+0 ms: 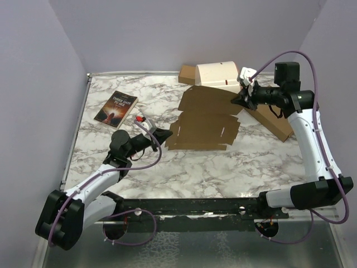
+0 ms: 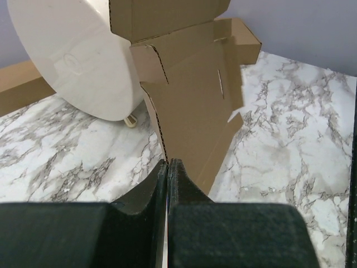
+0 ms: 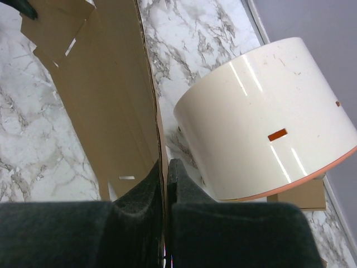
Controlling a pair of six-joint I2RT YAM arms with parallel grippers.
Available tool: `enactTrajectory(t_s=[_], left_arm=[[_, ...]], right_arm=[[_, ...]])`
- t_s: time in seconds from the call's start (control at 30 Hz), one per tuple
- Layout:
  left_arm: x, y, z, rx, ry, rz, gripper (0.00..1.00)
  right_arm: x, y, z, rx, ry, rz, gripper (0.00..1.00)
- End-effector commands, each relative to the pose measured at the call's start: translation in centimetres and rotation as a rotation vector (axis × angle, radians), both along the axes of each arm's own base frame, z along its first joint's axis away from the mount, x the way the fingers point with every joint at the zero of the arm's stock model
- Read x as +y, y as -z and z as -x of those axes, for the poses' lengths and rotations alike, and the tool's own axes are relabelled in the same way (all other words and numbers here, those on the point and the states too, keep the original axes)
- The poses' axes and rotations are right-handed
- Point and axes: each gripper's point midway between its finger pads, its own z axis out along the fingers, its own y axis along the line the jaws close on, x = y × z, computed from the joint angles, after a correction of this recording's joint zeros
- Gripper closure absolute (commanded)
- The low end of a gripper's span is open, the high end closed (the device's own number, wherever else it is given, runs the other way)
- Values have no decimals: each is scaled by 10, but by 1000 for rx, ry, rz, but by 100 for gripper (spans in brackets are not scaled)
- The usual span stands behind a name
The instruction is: Fold the paper box
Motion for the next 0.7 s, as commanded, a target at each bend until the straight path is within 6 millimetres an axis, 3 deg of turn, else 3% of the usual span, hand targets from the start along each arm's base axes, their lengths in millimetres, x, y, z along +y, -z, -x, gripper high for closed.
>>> enactTrajectory(t_s=[0.0, 0.1, 0.2, 0.4, 0.67], left_arm=[[-9, -3, 15, -77, 92, -44, 100], [-9, 7, 18, -96, 93, -34, 100], [-8, 5, 19, -134, 81, 7, 100], [-6, 16, 11, -144, 59, 0, 100], [-1, 25, 8, -139, 65, 47, 100]], right_arm=[[3, -14, -5, -42, -3, -13, 99], [6, -4, -3, -17, -31, -12, 99], [10, 6, 1, 5, -75, -13, 99], [22, -5, 12, -21, -185, -65, 99], [9, 5, -46, -92, 15, -37, 99]])
